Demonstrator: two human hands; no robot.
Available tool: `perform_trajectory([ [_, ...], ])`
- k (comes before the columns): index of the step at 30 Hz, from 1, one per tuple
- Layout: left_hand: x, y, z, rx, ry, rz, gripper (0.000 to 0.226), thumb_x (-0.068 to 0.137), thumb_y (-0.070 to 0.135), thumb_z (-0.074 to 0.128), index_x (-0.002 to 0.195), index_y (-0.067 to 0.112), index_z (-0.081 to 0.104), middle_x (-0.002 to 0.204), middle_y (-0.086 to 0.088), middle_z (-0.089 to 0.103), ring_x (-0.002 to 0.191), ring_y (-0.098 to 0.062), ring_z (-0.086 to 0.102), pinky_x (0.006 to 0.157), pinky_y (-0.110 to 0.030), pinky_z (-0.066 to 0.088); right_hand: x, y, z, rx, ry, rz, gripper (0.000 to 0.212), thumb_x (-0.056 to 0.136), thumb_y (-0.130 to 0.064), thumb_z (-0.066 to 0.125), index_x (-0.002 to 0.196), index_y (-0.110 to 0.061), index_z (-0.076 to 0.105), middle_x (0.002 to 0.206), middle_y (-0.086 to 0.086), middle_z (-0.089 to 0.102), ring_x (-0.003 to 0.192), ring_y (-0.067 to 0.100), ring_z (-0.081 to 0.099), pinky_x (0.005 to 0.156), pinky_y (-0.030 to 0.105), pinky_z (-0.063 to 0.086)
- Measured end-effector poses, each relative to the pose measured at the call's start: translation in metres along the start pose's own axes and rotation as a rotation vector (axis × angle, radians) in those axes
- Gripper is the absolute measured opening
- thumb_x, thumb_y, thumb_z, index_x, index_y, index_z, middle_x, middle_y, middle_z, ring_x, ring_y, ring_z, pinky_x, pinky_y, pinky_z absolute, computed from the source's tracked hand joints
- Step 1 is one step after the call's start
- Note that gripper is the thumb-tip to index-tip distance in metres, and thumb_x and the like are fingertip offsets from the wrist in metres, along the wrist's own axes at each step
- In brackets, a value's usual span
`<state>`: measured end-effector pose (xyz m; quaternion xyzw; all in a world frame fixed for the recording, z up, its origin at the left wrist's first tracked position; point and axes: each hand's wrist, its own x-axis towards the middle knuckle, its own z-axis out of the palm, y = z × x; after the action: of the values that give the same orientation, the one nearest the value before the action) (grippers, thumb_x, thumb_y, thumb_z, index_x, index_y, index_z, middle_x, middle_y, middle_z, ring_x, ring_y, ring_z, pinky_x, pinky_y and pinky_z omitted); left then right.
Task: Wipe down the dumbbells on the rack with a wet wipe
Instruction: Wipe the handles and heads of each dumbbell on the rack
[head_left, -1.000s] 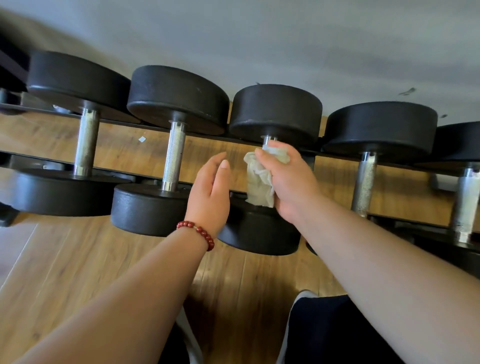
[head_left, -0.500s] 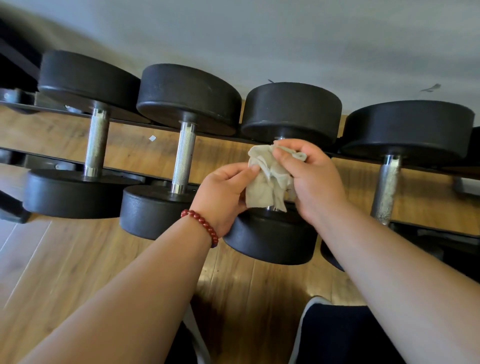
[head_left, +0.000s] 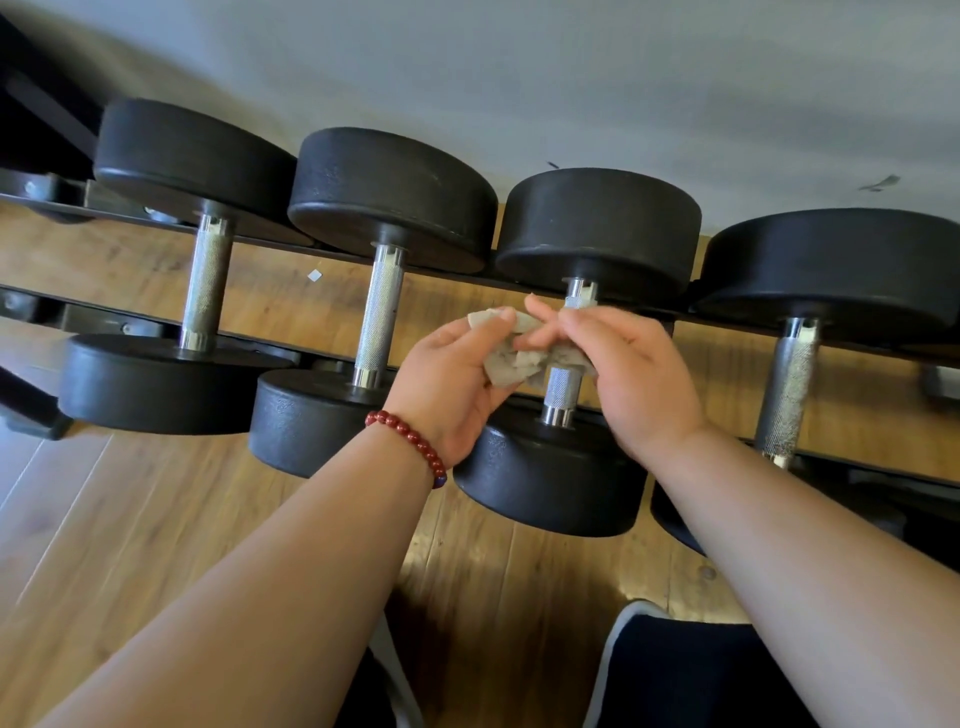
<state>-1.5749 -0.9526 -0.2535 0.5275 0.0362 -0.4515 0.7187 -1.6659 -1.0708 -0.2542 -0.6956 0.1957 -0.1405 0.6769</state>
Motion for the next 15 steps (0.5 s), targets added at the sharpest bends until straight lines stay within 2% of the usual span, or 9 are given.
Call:
perform_trajectory([
  [3,0.002,-0.004,0.001,-0.027,0.04,0.035,0.018,0.098,0.005,0.051,0.109,0.003,0.064,0.1,-0.014,0.072,0.093,-0.022,0.07,0.082,-0.029,0.058,0.006,0.002,0.001,-0.112,0.168,-0.027,0.005,0.096,-0.02,0.059,0.097,-0.022,0.063,0.094,-0.003,0.071,0.098,0.003,0.065,0.083,0.02,0.053],
  [5,0.002,-0.003,0.003,-0.07,0.011,0.059,0.018,0.097,0.0,0.049,0.107,0.004,0.064,0.094,-0.012,0.072,0.087,-0.019,0.071,0.08,-0.027,0.058,0.009,0.007,-0.001,-0.186,0.153,0.072,0.016,0.093,-0.024,0.062,0.107,-0.033,0.062,0.107,-0.012,0.065,0.1,0.001,0.061,0.081,0.018,0.053],
  [7,0.001,-0.002,0.004,-0.099,-0.004,0.081,0.019,0.097,-0.001,0.049,0.108,0.004,0.062,0.096,-0.012,0.072,0.089,-0.019,0.07,0.081,-0.027,0.058,0.01,0.009,-0.002,-0.034,0.102,0.232,0.02,0.093,-0.025,0.063,0.111,-0.033,0.066,0.11,-0.008,0.066,0.101,0.008,0.064,0.08,0.022,0.055],
  [11,0.001,-0.003,0.007,-0.064,-0.03,0.087,0.014,0.095,0.007,0.055,0.107,0.003,0.062,0.106,-0.013,0.07,0.101,-0.02,0.069,0.086,-0.026,0.056,0.012,0.012,-0.002,0.053,0.123,0.276,0.015,0.087,-0.016,0.07,0.101,-0.023,0.071,0.103,0.003,0.071,0.097,0.019,0.069,0.082,0.031,0.057],
  [15,0.004,-0.005,0.011,0.054,-0.031,0.034,0.021,0.095,0.023,0.057,0.111,0.01,0.062,0.11,-0.011,0.072,0.104,-0.021,0.069,0.087,-0.032,0.056,0.014,0.015,-0.003,-0.05,0.166,0.255,0.014,0.084,-0.015,0.073,0.091,-0.027,0.069,0.098,-0.002,0.07,0.097,0.017,0.066,0.088,0.039,0.056],
])
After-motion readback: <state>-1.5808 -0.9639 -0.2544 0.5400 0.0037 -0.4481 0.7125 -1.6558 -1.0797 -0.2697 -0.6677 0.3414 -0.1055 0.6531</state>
